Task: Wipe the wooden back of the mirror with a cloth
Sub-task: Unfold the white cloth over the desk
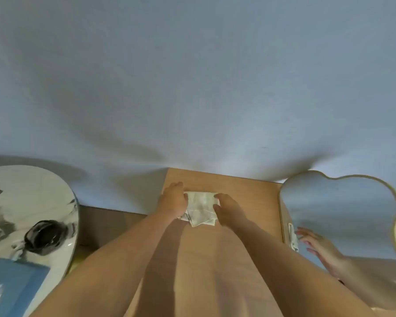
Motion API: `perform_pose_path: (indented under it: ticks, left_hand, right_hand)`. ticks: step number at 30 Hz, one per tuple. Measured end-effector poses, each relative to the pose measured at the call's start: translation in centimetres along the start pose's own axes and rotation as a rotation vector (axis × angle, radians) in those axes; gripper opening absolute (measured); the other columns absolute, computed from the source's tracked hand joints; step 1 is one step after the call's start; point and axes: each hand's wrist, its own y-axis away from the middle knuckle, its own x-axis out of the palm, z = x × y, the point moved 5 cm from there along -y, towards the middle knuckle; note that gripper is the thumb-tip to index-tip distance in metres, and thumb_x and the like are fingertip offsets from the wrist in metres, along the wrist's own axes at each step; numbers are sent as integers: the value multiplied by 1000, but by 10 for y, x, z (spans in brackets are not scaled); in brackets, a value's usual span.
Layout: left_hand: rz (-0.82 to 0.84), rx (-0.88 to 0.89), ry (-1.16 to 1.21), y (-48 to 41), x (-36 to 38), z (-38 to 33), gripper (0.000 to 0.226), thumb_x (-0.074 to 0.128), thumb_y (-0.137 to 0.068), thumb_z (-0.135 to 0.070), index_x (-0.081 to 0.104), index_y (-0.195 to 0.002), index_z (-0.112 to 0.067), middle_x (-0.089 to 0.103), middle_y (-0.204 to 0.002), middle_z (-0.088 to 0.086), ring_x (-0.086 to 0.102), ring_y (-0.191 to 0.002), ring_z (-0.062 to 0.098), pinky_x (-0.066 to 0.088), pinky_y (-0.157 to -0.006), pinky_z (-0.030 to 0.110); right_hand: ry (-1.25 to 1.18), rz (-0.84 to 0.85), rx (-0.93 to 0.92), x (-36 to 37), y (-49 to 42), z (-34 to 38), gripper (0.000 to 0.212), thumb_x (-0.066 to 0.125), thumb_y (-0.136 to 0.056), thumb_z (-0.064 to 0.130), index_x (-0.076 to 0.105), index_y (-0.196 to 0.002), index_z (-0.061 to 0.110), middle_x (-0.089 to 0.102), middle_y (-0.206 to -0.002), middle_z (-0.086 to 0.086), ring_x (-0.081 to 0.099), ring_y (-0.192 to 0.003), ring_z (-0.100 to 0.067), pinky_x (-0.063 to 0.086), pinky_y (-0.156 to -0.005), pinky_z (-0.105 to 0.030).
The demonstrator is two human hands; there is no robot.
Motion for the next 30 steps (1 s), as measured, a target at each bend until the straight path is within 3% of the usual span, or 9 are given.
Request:
perform_pose_path:
  ticks: [4,9,15,18,20,22,25,27,30]
  left_hand:
    - [119,94,-179,-36,17,8,49,47,-102,-31,44,-150,-21,45,-156,1,41,-143,28,37,-109,49]
    - [102,174,-389,-51,32,14,44,50,-98,-35,50,-141,-25,51,-141,2,46,-132,25,37,-102,45]
    - [170,189,-347,-59,34,17,34,58,-95,-33,60,-126,-19,54,-133,2,46,-128,25,36,-100,41]
    - [217,240,-215,-53,26,19,21,59,-89,-23,64,-109,-18,53,-122,-2,50,-115,23,42,-94,35]
    - [285,231,-69,-42,16,20,4,57,-86,-20,58,-88,-23,58,-96,-6,58,-83,16,47,-69,29]
    - [340,198,86,-25,3,16,13,59,-85,-22,52,-77,-29,58,-77,-10,54,-59,4,40,-51,18]
    - [359,181,309,9,-22,-7,10,68,-85,-25,59,-81,-29,64,-74,-11,56,-56,-4,40,-51,12]
    - [351,163,483,36,-36,-33,9,72,-85,-22,66,-83,-27,69,-72,-13,59,-57,-5,45,-55,16]
    - [224,61,655,81,-45,-81,6,74,-79,-17,70,-75,-20,70,-64,-9,60,-53,5,45,-50,18]
  right_hand:
    - [104,-55,56,9,-40,4,44,50,-100,23,45,-143,21,48,-148,0,48,-128,-27,45,-102,-46]
    - [243,-80,44,19,-62,2,36,62,-93,18,53,-127,20,52,-131,-1,46,-115,-28,48,-92,-43]
    - [308,-86,4,19,-67,5,25,60,-92,20,60,-116,13,48,-121,-9,44,-109,-31,45,-91,-41]
    - [106,-65,9,11,-57,5,17,61,-87,17,62,-103,12,55,-111,-6,53,-97,-29,47,-80,-37]
    - [-179,-22,66,0,-41,2,12,64,-81,14,61,-92,14,64,-95,-2,58,-78,-20,47,-62,-31]
    - [-424,-12,106,-15,-19,2,10,65,-75,13,59,-83,16,63,-75,2,53,-63,-13,43,-52,-28]
    - [-646,-67,95,-45,23,0,11,68,-77,15,60,-80,21,60,-64,7,52,-57,-9,42,-50,-27]
    - [-743,-125,97,-68,55,-4,10,69,-81,20,63,-83,28,65,-68,4,59,-59,-13,47,-51,-29]
    - [-723,-375,136,-105,109,-15,7,69,-84,22,64,-80,25,62,-64,7,56,-58,-9,47,-54,-27]
